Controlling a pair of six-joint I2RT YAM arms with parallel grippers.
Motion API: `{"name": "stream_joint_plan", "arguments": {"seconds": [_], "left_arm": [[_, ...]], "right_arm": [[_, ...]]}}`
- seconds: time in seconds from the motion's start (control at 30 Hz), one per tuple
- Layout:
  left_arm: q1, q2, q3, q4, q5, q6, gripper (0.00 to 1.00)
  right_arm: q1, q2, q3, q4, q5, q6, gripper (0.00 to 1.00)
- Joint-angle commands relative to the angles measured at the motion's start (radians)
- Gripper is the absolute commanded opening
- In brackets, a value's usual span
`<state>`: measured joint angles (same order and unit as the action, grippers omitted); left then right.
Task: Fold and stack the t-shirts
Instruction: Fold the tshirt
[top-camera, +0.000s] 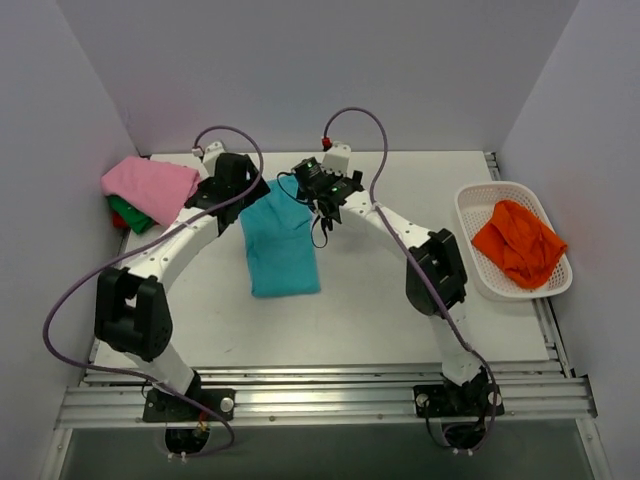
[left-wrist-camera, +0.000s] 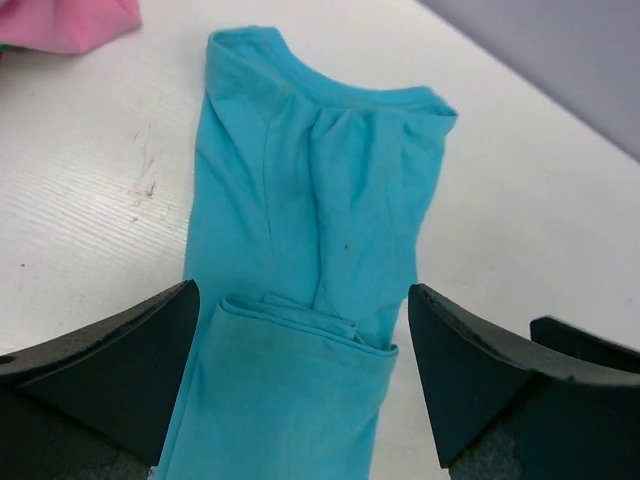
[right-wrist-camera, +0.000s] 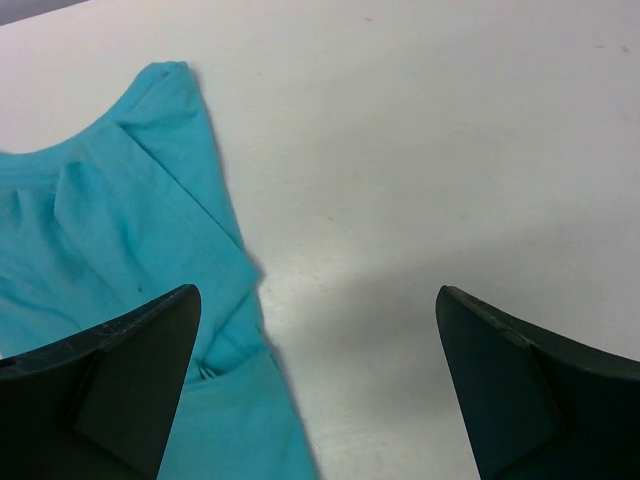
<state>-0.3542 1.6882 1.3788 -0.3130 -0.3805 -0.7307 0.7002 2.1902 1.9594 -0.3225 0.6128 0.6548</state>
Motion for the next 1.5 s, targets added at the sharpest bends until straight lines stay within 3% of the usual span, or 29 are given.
{"name": "stream_joint_plan", "arguments": {"seconds": [0.0, 0.2, 0.3, 0.5, 0.63, 0.8, 1.1, 1.2, 1.4, 1.47], "left_arm": [[-0.002, -0.204, -0.053, -0.046, -0.047, -0.004, 0.94], [-0.071, -0.504, -0.413, -0.032, -0.014, -0.075, 0.94], [-0.118, -0.547, -0.573, -0.003, 0.043, -0.082, 0.94], [-0.196, -0.625, -0.804, 0.064, 0.057, -0.194, 0.94], [-0.206, -0.668, -0.923, 0.161, 0.046, -0.269, 0.94], [-0.21, -0.632, -0.945, 0.21, 0.025, -0.305, 0.95], [-0.212, -0.506, -0.971, 0.379, 0.008, -0.352, 1.0], [-0.21, -0.48, -0.966, 0.406, 0.006, -0.357, 0.86], [-0.21, -0.443, -0.955, 0.43, -0.003, -0.357, 0.77], [-0.212, -0.432, -0.955, 0.443, -0.005, -0.357, 0.76]], "right_arm": [[0.022, -0.219, -0.184, 0.023, 0.045, 0.0, 1.0], [0.061, -0.515, -0.69, 0.216, -0.038, 0.109, 1.0], [0.097, -0.633, -0.88, 0.305, -0.077, 0.166, 1.0], [0.191, -0.649, -1.118, 0.537, -0.214, 0.224, 0.99], [0.194, -0.581, -1.168, 0.655, -0.307, 0.244, 1.0], [0.196, -0.471, -1.165, 0.738, -0.372, 0.262, 0.99], [0.186, -0.392, -1.105, 0.729, -0.37, 0.263, 0.98], [0.18, -0.38, -1.096, 0.72, -0.367, 0.261, 0.96], [0.174, -0.346, -1.097, 0.74, -0.386, 0.264, 0.78], [0.174, -0.337, -1.096, 0.747, -0.392, 0.263, 0.62]]}}
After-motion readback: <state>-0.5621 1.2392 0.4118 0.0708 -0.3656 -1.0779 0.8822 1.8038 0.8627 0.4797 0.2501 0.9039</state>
